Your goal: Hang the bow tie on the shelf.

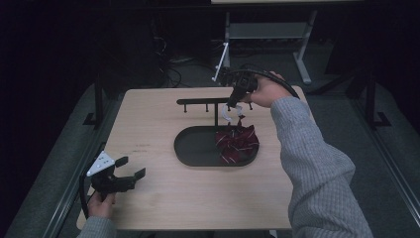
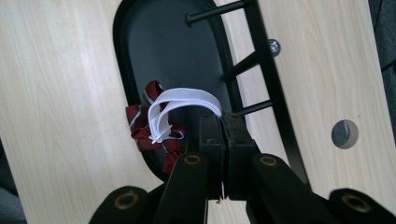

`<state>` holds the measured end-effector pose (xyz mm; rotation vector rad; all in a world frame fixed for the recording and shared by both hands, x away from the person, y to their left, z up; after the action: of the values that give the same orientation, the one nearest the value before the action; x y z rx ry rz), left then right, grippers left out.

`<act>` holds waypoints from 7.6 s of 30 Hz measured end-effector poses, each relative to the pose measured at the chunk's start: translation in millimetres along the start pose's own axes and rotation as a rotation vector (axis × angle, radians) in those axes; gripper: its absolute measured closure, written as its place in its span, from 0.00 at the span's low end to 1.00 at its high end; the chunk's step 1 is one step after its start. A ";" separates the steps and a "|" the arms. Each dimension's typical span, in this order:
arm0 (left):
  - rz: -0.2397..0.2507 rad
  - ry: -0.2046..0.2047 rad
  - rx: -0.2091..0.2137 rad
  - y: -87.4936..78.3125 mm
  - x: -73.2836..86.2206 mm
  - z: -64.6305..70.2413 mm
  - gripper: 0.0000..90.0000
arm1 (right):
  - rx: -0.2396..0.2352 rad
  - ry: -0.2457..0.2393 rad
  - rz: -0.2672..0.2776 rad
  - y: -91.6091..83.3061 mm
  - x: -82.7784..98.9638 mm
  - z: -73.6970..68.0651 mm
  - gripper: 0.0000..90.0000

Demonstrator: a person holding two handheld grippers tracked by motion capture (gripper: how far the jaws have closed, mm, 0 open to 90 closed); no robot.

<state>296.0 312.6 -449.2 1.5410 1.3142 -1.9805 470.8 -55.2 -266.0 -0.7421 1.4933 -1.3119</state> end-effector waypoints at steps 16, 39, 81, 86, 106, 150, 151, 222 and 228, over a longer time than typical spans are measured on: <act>0.005 -0.002 0.002 0.5 0.1 0.0 0.14 | 0.013 0.080 -0.026 16.4 4.6 20.1 0.97; 0.011 -0.008 0.001 -0.3 0.0 -0.3 0.14 | 0.011 0.105 -0.021 22.8 6.6 23.5 0.95; 0.008 -0.003 0.003 -0.1 -0.3 1.6 0.14 | -0.047 0.118 0.025 17.4 27.6 14.9 0.87; 0.000 0.001 0.005 0.5 -0.6 2.4 0.14 | -0.051 0.115 0.036 17.0 30.1 12.8 0.86; -0.001 0.005 0.003 0.8 -0.7 3.9 0.14 | -0.064 0.113 0.065 10.0 40.7 3.1 0.79; -0.005 0.008 0.000 0.5 -0.5 4.0 0.14 | -0.089 0.117 0.114 16.9 75.3 -23.9 0.71; -0.005 0.007 0.000 0.7 -0.5 4.1 0.14 | -0.095 0.117 0.115 18.2 76.7 -24.5 0.71; -0.013 0.006 0.004 0.5 1.0 4.9 0.14 | -0.156 0.211 0.164 61.3 158.5 -55.9 0.59; -0.015 0.010 0.005 0.7 0.9 5.5 0.14 | -0.156 0.220 0.168 64.9 168.6 -60.2 0.58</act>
<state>292.8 308.2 -450.4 1.5489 1.3299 -1.9894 367.8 -170.3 -377.4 -0.5694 1.8098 -1.1880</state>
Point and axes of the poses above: each handheld gripper's, and its own axes: y roughly forward along the jaws, x roughly out of its underside, z roughly to its right, the point moved 3 cm from there along y, roughly forward along the jaws, and after that the axes turned 6 degrees about y, right-handed, at the moved point
